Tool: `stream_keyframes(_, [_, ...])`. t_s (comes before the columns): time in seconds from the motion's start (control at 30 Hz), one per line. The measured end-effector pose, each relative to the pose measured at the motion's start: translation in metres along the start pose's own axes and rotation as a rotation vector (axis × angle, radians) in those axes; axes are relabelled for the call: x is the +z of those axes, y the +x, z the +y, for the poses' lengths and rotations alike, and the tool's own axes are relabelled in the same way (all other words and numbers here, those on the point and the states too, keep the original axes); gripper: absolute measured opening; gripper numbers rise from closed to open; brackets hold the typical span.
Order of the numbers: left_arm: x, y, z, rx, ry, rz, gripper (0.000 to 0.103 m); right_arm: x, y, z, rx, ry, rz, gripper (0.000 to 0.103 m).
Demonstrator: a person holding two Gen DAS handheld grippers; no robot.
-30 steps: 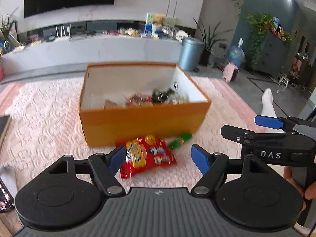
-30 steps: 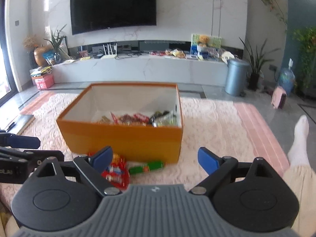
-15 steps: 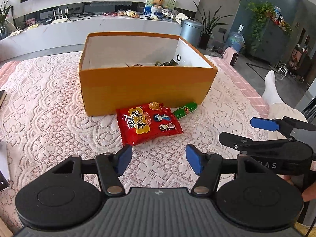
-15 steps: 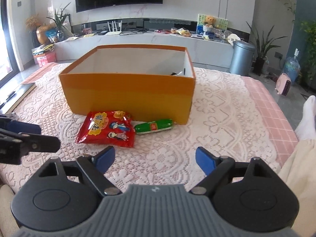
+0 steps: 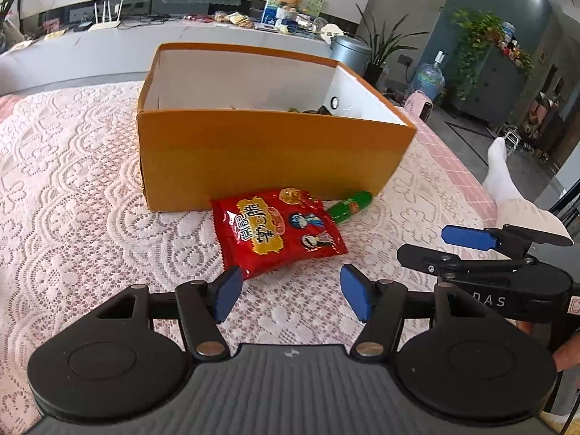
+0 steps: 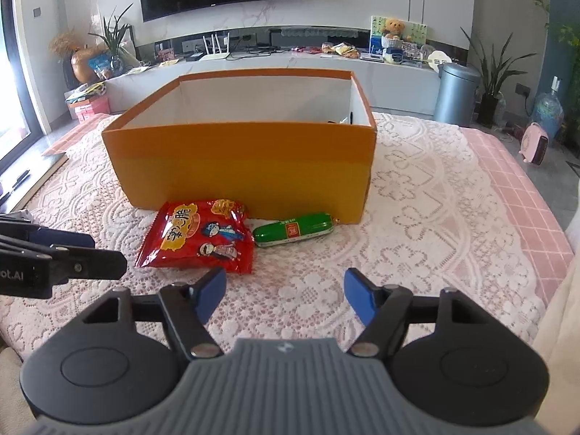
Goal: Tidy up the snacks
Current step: 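Move the left tool to the red chip bag while the right tool approaches the green sausage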
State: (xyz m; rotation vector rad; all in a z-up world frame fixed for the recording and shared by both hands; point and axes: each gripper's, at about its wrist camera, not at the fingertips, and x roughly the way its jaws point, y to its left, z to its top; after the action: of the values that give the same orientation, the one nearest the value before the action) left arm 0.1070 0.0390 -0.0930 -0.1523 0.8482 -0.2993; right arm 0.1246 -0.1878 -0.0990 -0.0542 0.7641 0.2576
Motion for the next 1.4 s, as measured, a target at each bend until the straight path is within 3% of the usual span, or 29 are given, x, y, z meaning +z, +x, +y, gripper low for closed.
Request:
stream_keyframes(0.4, [0.012, 0.043, 0.025, 0.008, -0.084, 0.043, 0.083, 0.023, 0.052, 0.008, 0.009, -0.074, 0.038, 0.063])
stream_keyframes(0.63, [0.009, 0.066, 0.041, 0.000, -0.146, 0.092, 0.083, 0.022, 0.076, -0.001, 0.027, -0.014, 0.096, 0.040])
stream_keyframes(1.1, [-0.003, 0.054, 0.027, -0.119, -0.087, 0.145, 0.071, 0.012, 0.085, 0.019, -0.013, -0.082, 0.071, 0.028])
stream_keyframes(1.23, [-0.011, 0.043, 0.021, -0.202, -0.081, 0.194, 0.063, 0.011, 0.080, 0.023, 0.047, -0.083, 0.064, 0.028])
stream_keyframes(1.4, [-0.016, 0.036, 0.014, -0.204, -0.042, 0.205, 0.062, 0.007, 0.076, 0.036, 0.110, -0.115, 0.065, 0.028])
